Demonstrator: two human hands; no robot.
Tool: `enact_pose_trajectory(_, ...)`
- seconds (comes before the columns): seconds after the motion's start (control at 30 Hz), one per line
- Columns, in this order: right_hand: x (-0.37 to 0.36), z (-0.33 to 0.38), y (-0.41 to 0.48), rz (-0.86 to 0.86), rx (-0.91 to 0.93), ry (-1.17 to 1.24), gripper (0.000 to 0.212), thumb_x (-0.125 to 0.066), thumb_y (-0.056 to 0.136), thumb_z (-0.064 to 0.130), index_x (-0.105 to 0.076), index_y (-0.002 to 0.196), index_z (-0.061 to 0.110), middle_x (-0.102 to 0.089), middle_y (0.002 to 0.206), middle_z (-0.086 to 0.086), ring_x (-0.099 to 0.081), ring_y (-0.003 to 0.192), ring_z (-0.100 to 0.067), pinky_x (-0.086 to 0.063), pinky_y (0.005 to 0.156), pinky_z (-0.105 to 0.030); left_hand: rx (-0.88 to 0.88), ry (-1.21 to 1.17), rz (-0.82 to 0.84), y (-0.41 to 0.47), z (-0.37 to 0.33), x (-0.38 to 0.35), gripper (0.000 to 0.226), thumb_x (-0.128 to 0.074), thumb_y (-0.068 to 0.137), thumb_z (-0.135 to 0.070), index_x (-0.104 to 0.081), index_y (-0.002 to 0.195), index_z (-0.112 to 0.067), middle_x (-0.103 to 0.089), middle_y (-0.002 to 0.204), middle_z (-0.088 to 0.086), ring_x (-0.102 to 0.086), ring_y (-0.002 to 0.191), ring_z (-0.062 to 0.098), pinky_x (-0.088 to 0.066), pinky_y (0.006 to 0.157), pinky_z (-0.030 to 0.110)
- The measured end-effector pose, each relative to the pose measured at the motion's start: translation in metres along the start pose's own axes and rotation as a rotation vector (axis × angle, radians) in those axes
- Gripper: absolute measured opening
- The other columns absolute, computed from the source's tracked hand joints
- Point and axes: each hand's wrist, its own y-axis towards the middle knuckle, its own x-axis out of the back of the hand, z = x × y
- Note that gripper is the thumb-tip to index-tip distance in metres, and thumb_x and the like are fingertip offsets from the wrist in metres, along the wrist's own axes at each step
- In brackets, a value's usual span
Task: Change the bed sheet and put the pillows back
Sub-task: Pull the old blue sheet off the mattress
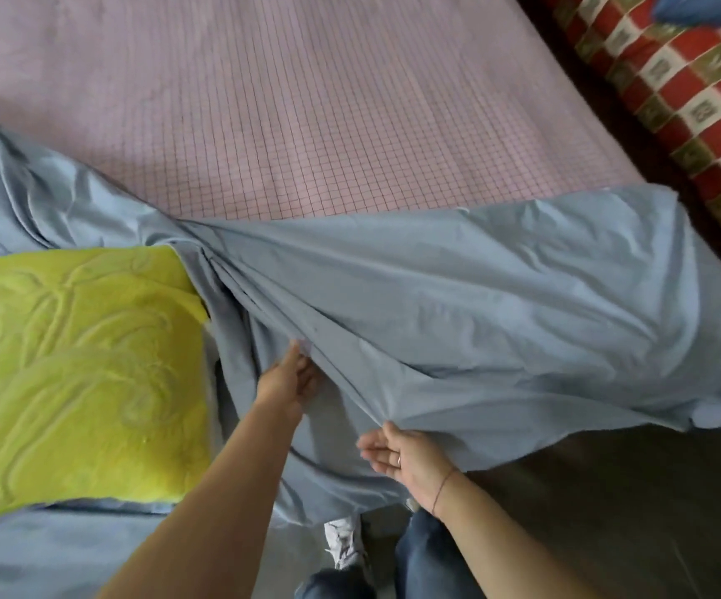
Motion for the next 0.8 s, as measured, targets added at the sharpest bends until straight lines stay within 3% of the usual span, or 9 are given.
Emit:
enact_pose_trajectory(0.1, -0.007, -0.017, -0.007, 0.003, 0.026, 0.016, 0.043, -0.034, 0.104, 0.026, -0.068, 0.085, 0.008, -0.075, 0.089, -0.003, -0.067, 0.088, -0.017, -0.048, 0.091, -0.033, -0.020, 0.033, -0.002, -0.003, -0.002, -0.006, 0.030, -0.065, 0.092, -0.035, -0.062, 0.096, -0.005, -0.067, 0.086, 0.010, -0.065, 0.074, 0.024, -0.057, 0.063, 0.032)
enact_pose_trajectory(0.23, -0.009, -0.023, -0.011, -0.017, 0.047, 0.026, 0.042, -0.034, 0.104, 0.028, -0.068, 0.089, 0.008, -0.074, 0.094, -0.006, -0.068, 0.086, -0.016, -0.049, 0.086, -0.032, -0.056, 0.142, -0.090, 0.001, -0.004, -0.007, 0.023, -0.062, 0.095, -0.019, -0.053, 0.075, -0.010, -0.057, 0.075, 0.009, -0.054, 0.063, 0.020, -0.050, 0.055, 0.031)
enact_pose_trajectory(0.3, -0.008, -0.021, -0.008, -0.031, 0.030, 0.070, 0.040, -0.033, 0.104, 0.032, -0.066, 0.101, 0.009, -0.072, 0.100, -0.005, -0.066, 0.090, -0.016, -0.049, 0.084, -0.032, -0.028, 0.120, -0.078, 0.004, -0.001, 0.001, 0.021, -0.059, 0.096, -0.016, -0.055, 0.077, -0.009, -0.059, 0.079, 0.010, -0.055, 0.065, 0.020, -0.051, 0.062, 0.033)
enact_pose_trajectory(0.4, -0.002, -0.008, 0.000, -0.027, -0.030, 0.354, 0.046, -0.041, 0.098, 0.047, -0.053, 0.126, 0.012, -0.063, 0.119, -0.008, -0.059, 0.110, -0.020, -0.048, 0.087, -0.037, 0.026, 0.085, -0.043, 0.007, 0.010, 0.026, 0.011, -0.060, 0.096, -0.017, -0.061, 0.093, -0.007, -0.066, 0.097, 0.011, -0.063, 0.077, 0.020, -0.053, 0.080, 0.035)
enact_pose_trajectory(0.47, 0.000, 0.009, 0.002, -0.012, -0.066, 0.504, 0.061, -0.047, 0.090, 0.058, -0.049, 0.130, 0.012, -0.056, 0.130, -0.010, -0.050, 0.125, -0.023, -0.041, 0.098, -0.042, 0.037, 0.090, -0.048, 0.006, 0.018, 0.045, 0.013, -0.061, 0.095, -0.017, -0.061, 0.102, -0.007, -0.067, 0.101, 0.009, -0.064, 0.082, 0.018, -0.052, 0.079, 0.031)
enact_pose_trajectory(0.53, -0.002, 0.025, 0.004, -0.053, -0.063, 0.557, 0.064, -0.053, 0.083, 0.064, -0.054, 0.125, 0.017, -0.053, 0.135, -0.008, -0.048, 0.122, -0.023, -0.039, 0.098, -0.044, 0.042, 0.085, -0.057, -0.001, 0.025, 0.060, 0.009, -0.062, 0.094, -0.016, -0.062, 0.098, -0.007, -0.068, 0.095, 0.008, -0.064, 0.081, 0.017, -0.055, 0.071, 0.027)
enact_pose_trajectory(0.67, -0.012, 0.044, 0.009, -0.130, -0.062, 0.636, 0.063, -0.063, 0.074, 0.067, -0.060, 0.112, 0.016, -0.063, 0.114, -0.009, -0.056, 0.116, -0.024, -0.048, 0.088, -0.044, 0.065, 0.078, -0.039, -0.015, 0.047, 0.079, 0.008, -0.062, 0.094, -0.014, -0.063, 0.090, -0.006, -0.072, 0.080, 0.006, -0.069, 0.067, 0.012, -0.059, 0.065, 0.021)
enact_pose_trajectory(0.73, -0.013, 0.046, 0.009, -0.187, -0.070, 0.647, 0.046, -0.066, 0.080, 0.056, -0.061, 0.100, 0.014, -0.065, 0.098, -0.011, -0.060, 0.092, -0.026, -0.049, 0.073, -0.041, 0.074, 0.047, -0.061, -0.022, 0.059, 0.087, 0.010, -0.063, 0.093, -0.012, -0.063, 0.086, -0.005, -0.071, 0.071, 0.006, -0.068, 0.058, 0.011, -0.058, 0.056, 0.019)
enact_pose_trajectory(0.8, -0.009, 0.038, 0.009, -0.276, -0.062, 0.652, 0.026, -0.066, 0.087, 0.038, -0.058, 0.091, 0.013, -0.062, 0.088, -0.010, -0.058, 0.078, -0.025, -0.049, 0.069, -0.040, 0.078, -0.001, -0.095, -0.027, 0.069, 0.095, 0.010, -0.065, 0.092, -0.012, -0.063, 0.087, -0.003, -0.070, 0.077, 0.011, -0.068, 0.056, 0.013, -0.056, 0.053, 0.019)
